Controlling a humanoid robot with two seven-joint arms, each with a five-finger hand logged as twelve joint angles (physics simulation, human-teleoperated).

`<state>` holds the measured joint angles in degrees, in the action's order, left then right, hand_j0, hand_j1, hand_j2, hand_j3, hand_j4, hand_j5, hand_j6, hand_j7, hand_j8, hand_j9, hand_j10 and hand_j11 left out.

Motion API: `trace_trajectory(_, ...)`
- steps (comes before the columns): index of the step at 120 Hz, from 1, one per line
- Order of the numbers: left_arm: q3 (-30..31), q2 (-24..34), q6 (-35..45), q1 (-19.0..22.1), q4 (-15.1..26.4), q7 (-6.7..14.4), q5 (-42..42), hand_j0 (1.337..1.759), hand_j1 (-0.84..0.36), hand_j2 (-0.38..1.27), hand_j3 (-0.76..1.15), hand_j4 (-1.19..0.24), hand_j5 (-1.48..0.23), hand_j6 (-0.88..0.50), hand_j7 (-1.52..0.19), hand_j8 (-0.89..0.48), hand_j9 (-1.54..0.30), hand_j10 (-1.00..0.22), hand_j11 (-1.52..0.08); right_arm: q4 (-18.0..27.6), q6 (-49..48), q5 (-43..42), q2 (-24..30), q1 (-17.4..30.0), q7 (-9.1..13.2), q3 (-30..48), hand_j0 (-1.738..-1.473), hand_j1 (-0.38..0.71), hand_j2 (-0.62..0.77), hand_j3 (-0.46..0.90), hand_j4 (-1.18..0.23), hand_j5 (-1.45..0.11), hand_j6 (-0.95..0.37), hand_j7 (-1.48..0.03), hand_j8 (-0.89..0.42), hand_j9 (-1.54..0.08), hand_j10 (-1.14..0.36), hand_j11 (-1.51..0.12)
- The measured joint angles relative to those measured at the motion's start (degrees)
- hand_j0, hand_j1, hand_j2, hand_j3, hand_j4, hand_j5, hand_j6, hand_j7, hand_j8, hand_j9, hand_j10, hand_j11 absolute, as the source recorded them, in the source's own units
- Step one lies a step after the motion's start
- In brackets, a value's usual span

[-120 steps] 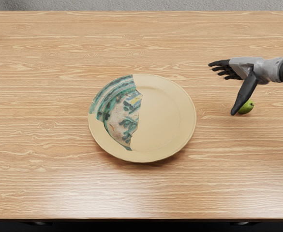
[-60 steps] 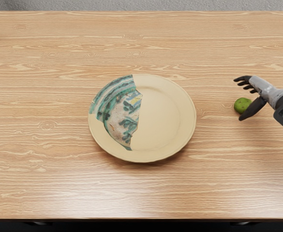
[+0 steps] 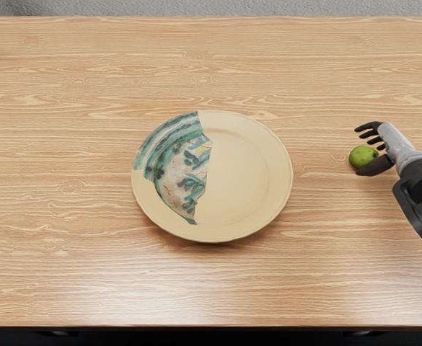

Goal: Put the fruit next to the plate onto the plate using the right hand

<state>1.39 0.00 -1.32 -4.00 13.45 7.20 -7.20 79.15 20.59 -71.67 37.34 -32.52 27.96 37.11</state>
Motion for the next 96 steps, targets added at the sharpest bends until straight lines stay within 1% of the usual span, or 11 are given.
trace_trajectory(19,0.00,0.00,0.00,0.03,0.00,0.00,0.00,1.658,0.35,0.00,0.00,0.00,0.00,0.00,0.00,0.00,0.00,0.00,0.00,-0.77,0.68,-0.01,-1.50,-0.29,0.03,-0.52,-1.658,0.12,-0.08,0.00,-0.40,-0.51,-0.40,-0.51,-0.40,-0.51,-0.40,-0.51)
trace_trajectory(28,0.00,0.00,0.00,0.03,0.00,0.00,0.00,1.658,0.35,0.00,0.00,0.00,0.00,0.00,0.00,0.00,0.00,0.00,0.00,-0.90,0.79,-0.15,-1.77,-0.41,0.06,-0.84,-1.658,0.14,-0.08,0.00,-0.42,-0.53,-0.42,-0.54,-0.38,-0.54,-0.36,-0.54)
trace_trajectory(38,0.00,0.00,0.00,0.00,0.00,0.00,0.00,1.658,0.35,0.00,0.00,0.00,0.00,0.00,0.00,0.00,0.00,0.00,0.00,-1.12,0.83,-0.32,-1.91,-0.48,0.08,-0.99,-1.658,0.16,-0.08,0.00,-0.45,-0.55,-0.44,-0.56,-0.37,-0.56,-0.36,-0.56)
trace_trajectory(59,-0.01,0.00,0.00,-0.03,0.00,0.00,0.00,1.658,0.35,0.00,0.00,0.00,0.00,0.00,0.00,0.00,0.00,0.00,0.00,-1.81,0.85,-0.33,-1.97,-0.55,0.31,-0.98,-1.658,0.22,-0.08,0.00,-0.51,-0.60,-0.50,-0.63,-0.39,-0.62,-0.43,-0.63)
trace_trajectory(65,-0.01,0.00,0.00,-0.04,0.00,0.00,0.00,1.658,0.35,0.00,0.00,0.00,0.00,0.00,0.00,0.00,0.00,0.00,0.00,-2.00,0.80,-0.11,-2.00,-0.58,0.38,-0.90,-1.657,0.25,-0.05,0.00,-0.54,-0.64,-0.52,-0.67,-0.37,-0.66,-0.42,-0.67)
trace_trajectory(70,-0.01,0.00,0.00,-0.01,0.00,0.00,0.00,1.658,0.35,0.00,0.00,0.00,0.00,0.00,0.00,0.00,0.00,0.00,0.00,-2.10,0.73,0.08,-2.01,-0.60,0.42,-0.86,-1.656,0.27,-0.04,0.00,-0.55,-0.68,-0.51,-0.69,-0.34,-0.70,-0.41,-0.71)
trace_trajectory(72,-0.01,0.00,0.00,0.01,0.00,0.00,0.01,1.658,0.35,0.00,0.00,0.00,0.00,0.00,0.00,0.00,0.00,0.00,0.00,-2.13,0.72,0.14,-2.01,-0.61,0.44,-0.85,-1.655,0.27,-0.01,0.00,-0.55,-0.69,-0.51,-0.70,-0.33,-0.71,-0.40,-0.72)
trace_trajectory(80,-0.02,0.00,0.00,-0.01,0.00,0.00,0.01,1.658,0.35,0.00,0.00,0.00,0.00,0.00,0.00,0.00,0.00,0.00,0.00,-2.30,0.67,0.14,-2.05,-0.63,0.50,-0.83,-1.652,0.30,0.03,0.00,-0.57,-0.72,-0.50,-0.73,-0.32,-0.75,-0.39,-0.76)
trace_trajectory(86,-0.02,0.00,0.00,-0.03,0.00,0.00,0.01,1.658,0.35,0.00,0.00,0.00,0.00,0.00,0.00,0.00,0.00,0.00,0.00,-2.42,0.66,0.02,-2.08,-0.64,0.54,-0.86,-1.650,0.28,0.07,0.00,-0.59,-0.74,-0.51,-0.75,-0.32,-0.76,-0.40,-0.77)
trace_trajectory(93,-0.02,0.00,0.00,-0.03,0.00,0.00,0.01,1.658,0.35,0.00,0.00,0.00,0.00,0.00,0.00,0.00,0.00,0.00,0.00,-2.53,0.76,-0.09,-2.12,-0.63,0.61,-0.81,-1.649,0.26,0.09,0.00,-0.62,-0.73,-0.53,-0.77,-0.36,-0.77,-0.42,-0.78)
trace_trajectory(96,-0.02,0.00,0.00,0.02,0.00,0.00,0.01,1.658,0.35,0.00,0.00,0.00,0.00,0.00,0.00,0.00,0.00,0.00,0.00,-2.57,0.79,-0.02,-2.21,-0.64,0.66,-0.74,-1.649,0.26,0.10,0.00,-0.63,-0.73,-0.53,-0.77,-0.36,-0.77,-0.43,-0.78)
